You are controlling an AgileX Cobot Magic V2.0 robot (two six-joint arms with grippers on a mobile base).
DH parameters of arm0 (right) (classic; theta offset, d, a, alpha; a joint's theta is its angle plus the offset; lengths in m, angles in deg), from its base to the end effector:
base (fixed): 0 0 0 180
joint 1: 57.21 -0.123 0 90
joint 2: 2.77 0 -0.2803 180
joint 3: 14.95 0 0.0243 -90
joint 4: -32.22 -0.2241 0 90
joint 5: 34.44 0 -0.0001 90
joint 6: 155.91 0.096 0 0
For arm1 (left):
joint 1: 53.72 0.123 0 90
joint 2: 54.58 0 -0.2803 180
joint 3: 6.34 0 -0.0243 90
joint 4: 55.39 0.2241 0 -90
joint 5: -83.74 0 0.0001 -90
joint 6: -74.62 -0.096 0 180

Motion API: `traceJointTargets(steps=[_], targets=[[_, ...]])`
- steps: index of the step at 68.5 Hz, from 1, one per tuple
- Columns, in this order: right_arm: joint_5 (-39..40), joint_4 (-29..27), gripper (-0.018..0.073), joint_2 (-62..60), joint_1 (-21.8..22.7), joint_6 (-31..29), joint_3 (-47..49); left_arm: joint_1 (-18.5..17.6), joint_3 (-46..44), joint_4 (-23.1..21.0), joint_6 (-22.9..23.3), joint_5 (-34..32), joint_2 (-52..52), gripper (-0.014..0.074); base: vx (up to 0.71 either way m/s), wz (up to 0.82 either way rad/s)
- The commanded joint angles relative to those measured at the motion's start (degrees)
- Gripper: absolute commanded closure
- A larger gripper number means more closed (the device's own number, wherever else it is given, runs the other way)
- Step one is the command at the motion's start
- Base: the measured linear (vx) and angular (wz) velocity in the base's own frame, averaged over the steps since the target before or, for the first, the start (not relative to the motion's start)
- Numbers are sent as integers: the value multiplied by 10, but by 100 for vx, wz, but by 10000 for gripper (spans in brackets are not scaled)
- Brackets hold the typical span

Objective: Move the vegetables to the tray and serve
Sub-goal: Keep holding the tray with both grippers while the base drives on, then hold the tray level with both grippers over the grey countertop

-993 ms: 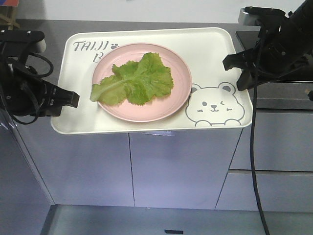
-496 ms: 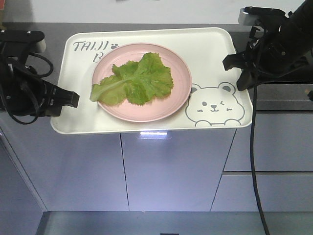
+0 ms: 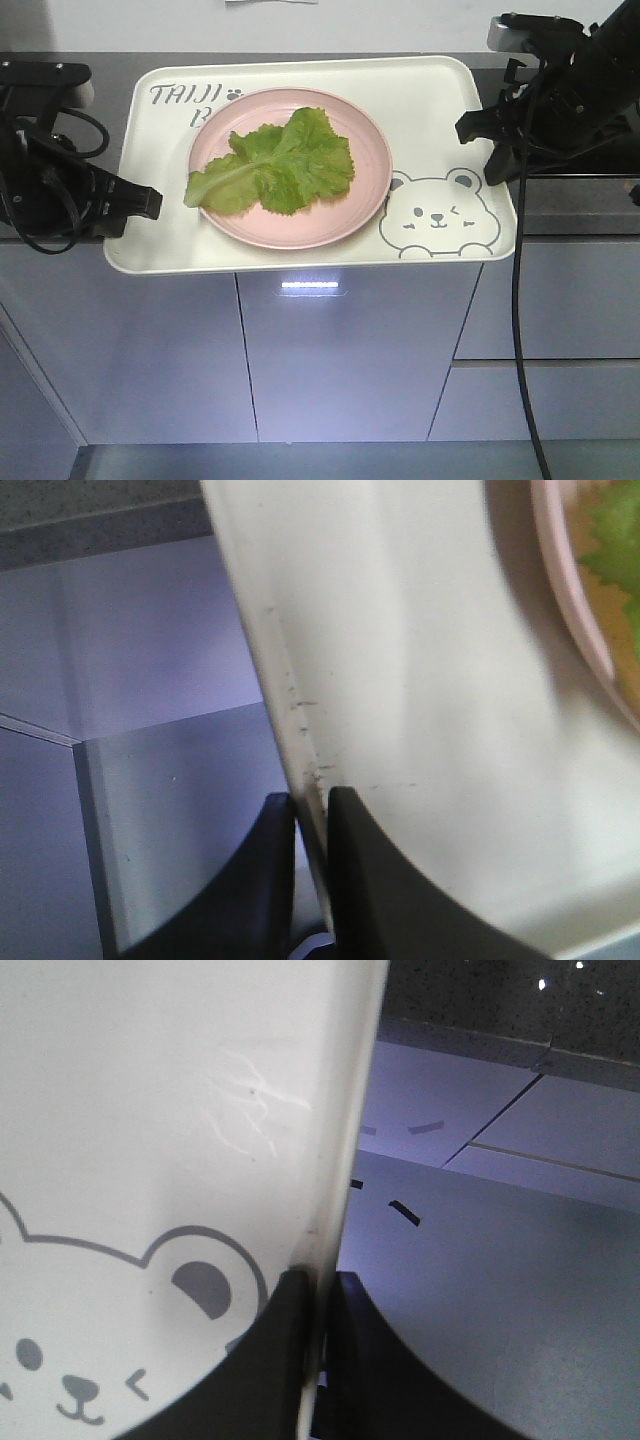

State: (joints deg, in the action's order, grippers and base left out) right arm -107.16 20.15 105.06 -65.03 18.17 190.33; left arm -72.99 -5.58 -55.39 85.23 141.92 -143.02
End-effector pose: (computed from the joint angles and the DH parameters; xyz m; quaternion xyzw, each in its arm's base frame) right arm 0.3389 0.0659 0.3578 -0.1073 0.9655 0.1083 0.2112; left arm 0.2528 -0.0884 0.3497 0.0725 0.9570 -0.0724 0.2713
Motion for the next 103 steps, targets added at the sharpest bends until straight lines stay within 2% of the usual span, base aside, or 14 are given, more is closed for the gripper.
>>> traceJointTargets(steps=[1,103], targets=[[-8,-35,565,-31,-6,-14,17,-11,-19,-29,-9,-48,20,602,6,1],[-8,-35,565,-31,-6,-14,17,-11,-19,-29,-9,-48,20,602,8,1]])
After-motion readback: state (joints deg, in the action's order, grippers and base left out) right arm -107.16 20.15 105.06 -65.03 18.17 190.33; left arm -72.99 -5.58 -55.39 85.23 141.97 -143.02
